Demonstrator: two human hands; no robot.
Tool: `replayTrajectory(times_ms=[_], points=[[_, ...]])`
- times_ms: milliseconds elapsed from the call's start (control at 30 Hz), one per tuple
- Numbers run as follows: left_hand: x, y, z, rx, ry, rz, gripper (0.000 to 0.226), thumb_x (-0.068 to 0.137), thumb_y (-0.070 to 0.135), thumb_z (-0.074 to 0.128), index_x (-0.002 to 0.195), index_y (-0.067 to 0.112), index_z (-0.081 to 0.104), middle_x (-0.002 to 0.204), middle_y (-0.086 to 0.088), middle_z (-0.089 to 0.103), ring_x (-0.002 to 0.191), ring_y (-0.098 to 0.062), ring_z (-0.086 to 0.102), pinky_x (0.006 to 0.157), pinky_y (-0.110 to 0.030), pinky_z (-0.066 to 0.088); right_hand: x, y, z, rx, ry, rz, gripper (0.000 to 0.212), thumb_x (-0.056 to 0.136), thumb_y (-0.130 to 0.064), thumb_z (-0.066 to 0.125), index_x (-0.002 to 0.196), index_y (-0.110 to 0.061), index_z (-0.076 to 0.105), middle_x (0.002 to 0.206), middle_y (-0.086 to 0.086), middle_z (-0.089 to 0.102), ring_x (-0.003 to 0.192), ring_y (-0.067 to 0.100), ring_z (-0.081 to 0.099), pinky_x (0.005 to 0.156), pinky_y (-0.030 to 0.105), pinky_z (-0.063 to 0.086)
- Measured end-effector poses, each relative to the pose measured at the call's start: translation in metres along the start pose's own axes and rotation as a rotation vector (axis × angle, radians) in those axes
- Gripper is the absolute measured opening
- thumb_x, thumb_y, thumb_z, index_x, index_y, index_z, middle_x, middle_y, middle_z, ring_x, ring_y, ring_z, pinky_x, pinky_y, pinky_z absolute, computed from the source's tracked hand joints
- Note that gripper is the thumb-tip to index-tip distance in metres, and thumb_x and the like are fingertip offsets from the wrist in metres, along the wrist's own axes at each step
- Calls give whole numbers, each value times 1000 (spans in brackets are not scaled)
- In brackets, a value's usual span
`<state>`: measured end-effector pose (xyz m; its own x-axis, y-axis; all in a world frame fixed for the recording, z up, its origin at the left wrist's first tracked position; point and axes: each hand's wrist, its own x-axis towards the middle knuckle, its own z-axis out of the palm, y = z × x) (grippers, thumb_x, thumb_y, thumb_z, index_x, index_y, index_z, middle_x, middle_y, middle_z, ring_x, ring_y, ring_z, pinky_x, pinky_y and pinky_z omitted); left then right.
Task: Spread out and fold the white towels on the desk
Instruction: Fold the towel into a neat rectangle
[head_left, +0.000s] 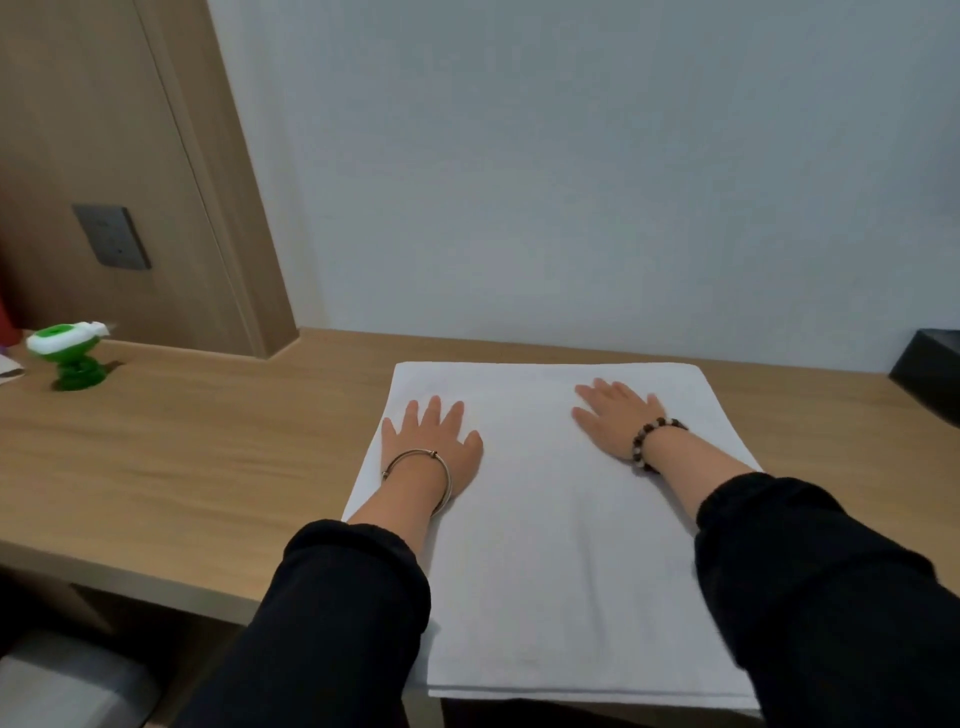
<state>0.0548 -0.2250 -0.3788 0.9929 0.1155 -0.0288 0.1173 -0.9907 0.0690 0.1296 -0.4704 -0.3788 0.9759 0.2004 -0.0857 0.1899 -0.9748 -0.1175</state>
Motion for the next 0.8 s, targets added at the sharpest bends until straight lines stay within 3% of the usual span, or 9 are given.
replayTrajectory(times_ms=[167,333,500,633,733,800], points=[[2,0,2,9,2,3,58,94,50,9,149,35,-2,159,7,-8,146,-21,-9,116,-48,-2,6,55,-10,-7,43,240,59,97,-50,14,151,-27,13,160,-4,3,146,17,4,116,51,6],[1,0,2,11,-8,-2,58,94,50,9,149,35,-2,159,6,-8,146,-21,-8,116,-49,-2,13,31,-22,-95,12,436,60,98,-44,13,152,-19,7,160,3,2,146,22,1,116,54,0],[2,1,0,8,-17,-8,59,94,51,9,149,35,-2,159,6,-9,146,-21,-9,116,-49,-2,18,-31,-11,-25,70,69,58,99,-45,13,152,-23,7,160,1,-2,146,21,0,115,53,1],[0,5,-9,28,-64,-25,59,95,47,14,150,28,6,159,1,-1,145,-24,-2,115,-49,4,20,-33,0,-1,32,64,58,97,-47,11,151,-28,7,160,-2,-4,147,20,-2,116,52,0],[9,21,-29,91,-104,-47,59,85,36,38,140,17,28,145,-7,30,134,-29,27,108,-45,23,20,-33,-1,12,47,55,57,97,-46,12,151,-28,8,160,-2,-3,147,19,-1,116,51,1],[20,38,-39,119,-139,-2,70,73,30,56,137,17,31,143,-6,32,135,-30,26,111,-47,20,21,-34,1,24,59,52,56,97,-45,13,151,-28,9,160,-2,-2,147,19,-1,116,50,2]])
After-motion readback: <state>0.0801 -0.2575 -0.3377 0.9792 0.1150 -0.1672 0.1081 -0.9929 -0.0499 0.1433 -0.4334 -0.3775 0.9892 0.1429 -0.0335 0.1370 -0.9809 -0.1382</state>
